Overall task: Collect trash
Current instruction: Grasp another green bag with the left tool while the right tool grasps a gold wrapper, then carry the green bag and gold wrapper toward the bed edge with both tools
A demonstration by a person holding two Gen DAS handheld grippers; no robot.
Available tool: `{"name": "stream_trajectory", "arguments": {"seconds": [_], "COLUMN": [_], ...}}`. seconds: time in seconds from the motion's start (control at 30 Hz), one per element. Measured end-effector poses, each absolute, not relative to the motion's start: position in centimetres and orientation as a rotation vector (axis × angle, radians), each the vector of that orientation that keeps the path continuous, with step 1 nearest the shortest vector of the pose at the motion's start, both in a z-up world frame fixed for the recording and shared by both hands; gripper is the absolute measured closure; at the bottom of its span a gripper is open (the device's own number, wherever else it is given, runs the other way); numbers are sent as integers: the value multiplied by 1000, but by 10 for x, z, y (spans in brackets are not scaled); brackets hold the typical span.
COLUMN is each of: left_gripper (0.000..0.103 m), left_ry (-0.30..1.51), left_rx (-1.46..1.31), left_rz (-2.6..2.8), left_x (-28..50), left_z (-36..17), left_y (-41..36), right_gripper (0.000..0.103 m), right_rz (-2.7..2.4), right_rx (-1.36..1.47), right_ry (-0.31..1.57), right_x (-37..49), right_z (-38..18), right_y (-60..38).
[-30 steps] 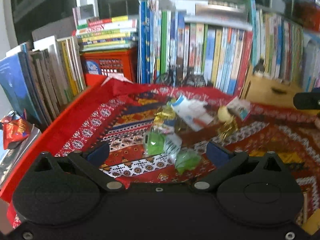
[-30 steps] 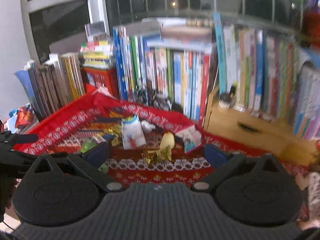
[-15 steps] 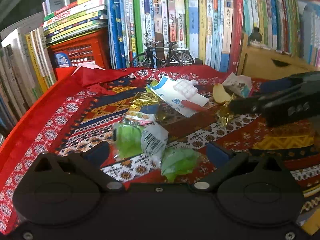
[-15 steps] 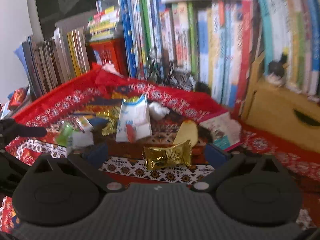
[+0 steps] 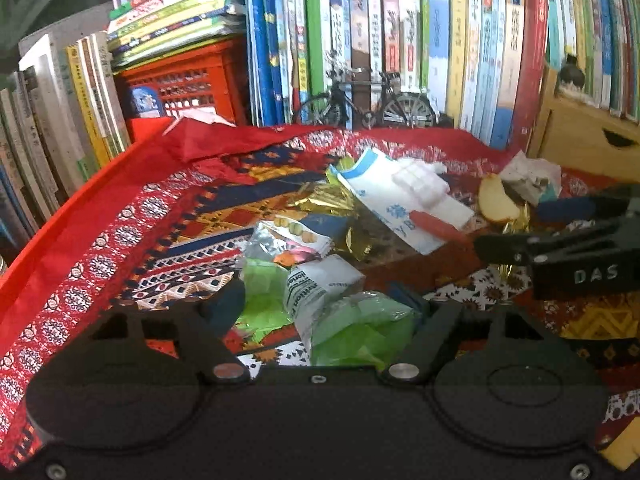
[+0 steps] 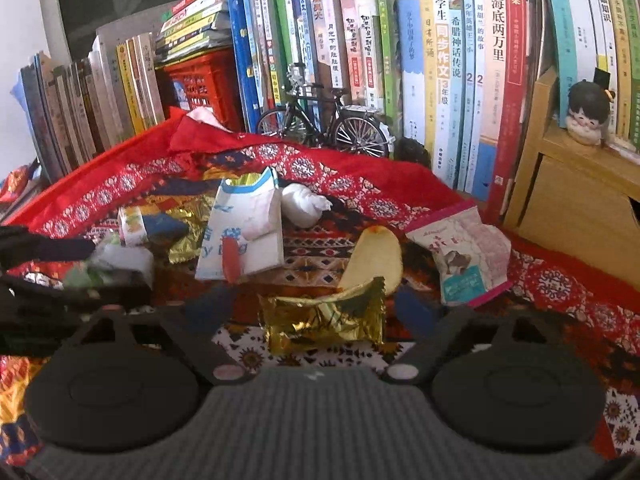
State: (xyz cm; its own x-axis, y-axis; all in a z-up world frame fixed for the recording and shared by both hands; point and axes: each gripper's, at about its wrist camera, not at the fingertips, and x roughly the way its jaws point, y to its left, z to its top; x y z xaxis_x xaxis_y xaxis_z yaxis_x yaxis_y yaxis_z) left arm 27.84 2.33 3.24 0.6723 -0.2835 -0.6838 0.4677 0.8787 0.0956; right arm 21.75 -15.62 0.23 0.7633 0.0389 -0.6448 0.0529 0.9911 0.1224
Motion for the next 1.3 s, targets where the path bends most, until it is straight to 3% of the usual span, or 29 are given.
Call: {"name": "stream_trajectory", "arguments": {"seconds": [0.1, 0.17, 0.2, 0.33, 0.37, 0.5, 0.87, 1.3], "left_gripper": [43, 63, 65, 66, 66, 68, 68, 68], "left_ry": [702, 688, 691, 695, 693, 673, 648, 611], "left_rx": [288, 311, 319, 294, 289, 266, 220, 163], "left_rz": [-431, -430, -423, -411, -406, -399, -379, -381], "left_x": [272, 266, 265, 259, 258, 255, 239, 204], "left_z": [35, 35, 35, 37, 39, 50, 71, 103], "left_y": [25, 24, 23, 28, 29, 37, 60, 99], "right_gripper": [31, 38, 39, 50, 61, 67, 76, 77], "right_rz": [-19, -25, -25, -27, -29, -38, -67, -83], "right_rx": [165, 170, 169, 148, 146, 149, 167, 187], "right_ry": [702, 700, 700, 686, 680, 667, 652, 585], "right_x": [213, 212, 212, 210, 208, 203, 184, 143], "right_z": [0, -2, -2, 2, 4, 11, 27, 70], "right_y": [-159, -160, -160, -157, -156, -153, -138, -102]}}
